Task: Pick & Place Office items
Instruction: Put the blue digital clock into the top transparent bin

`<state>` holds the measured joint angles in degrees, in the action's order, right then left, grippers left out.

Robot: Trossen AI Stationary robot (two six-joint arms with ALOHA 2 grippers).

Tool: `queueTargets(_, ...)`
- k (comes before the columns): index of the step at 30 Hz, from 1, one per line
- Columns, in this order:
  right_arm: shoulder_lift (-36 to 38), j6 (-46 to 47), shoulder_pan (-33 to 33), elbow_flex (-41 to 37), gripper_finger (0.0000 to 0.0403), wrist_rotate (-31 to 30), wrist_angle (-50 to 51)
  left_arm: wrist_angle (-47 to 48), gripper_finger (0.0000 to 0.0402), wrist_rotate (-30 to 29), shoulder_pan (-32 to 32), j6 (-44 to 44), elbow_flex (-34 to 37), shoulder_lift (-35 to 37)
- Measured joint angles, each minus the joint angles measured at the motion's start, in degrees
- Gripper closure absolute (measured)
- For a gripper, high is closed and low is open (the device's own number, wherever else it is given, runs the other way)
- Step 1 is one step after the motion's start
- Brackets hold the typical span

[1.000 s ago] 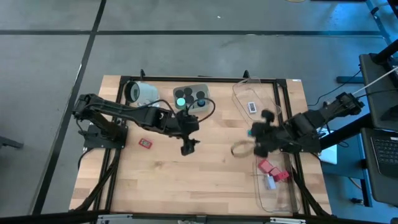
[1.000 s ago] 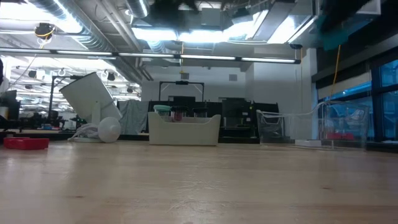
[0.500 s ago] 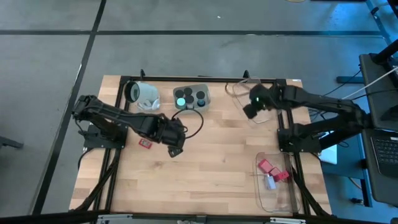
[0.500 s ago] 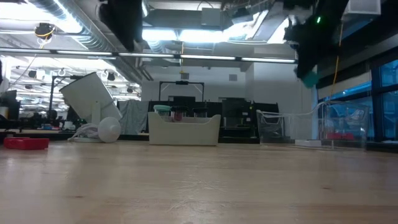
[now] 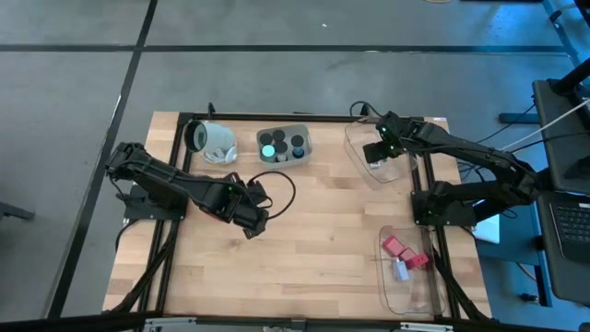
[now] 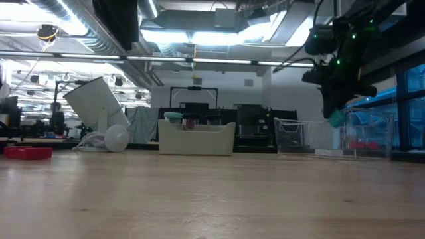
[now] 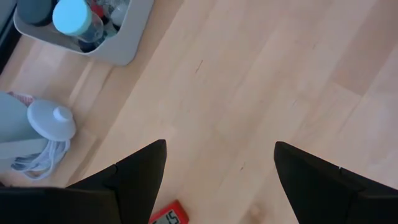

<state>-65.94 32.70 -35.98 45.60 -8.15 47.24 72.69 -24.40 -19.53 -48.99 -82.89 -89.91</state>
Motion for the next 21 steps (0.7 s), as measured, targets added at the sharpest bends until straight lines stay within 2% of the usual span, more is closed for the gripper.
queueTargets(13, -11.77, -2.76, -1.21, -1.89, 0.0339, 1.63, -4.71, 0.01, 0.0107, -1.25, -0.46, -1.45, 0.0, 0.0)
queueTargets(21, -15.91, -6.23, -2.28, -1.88, 0.0336, 1.72, -4.95, 1.26, 0.0107, -1.38, -2.2, -2.0, 0.0, 0.0)
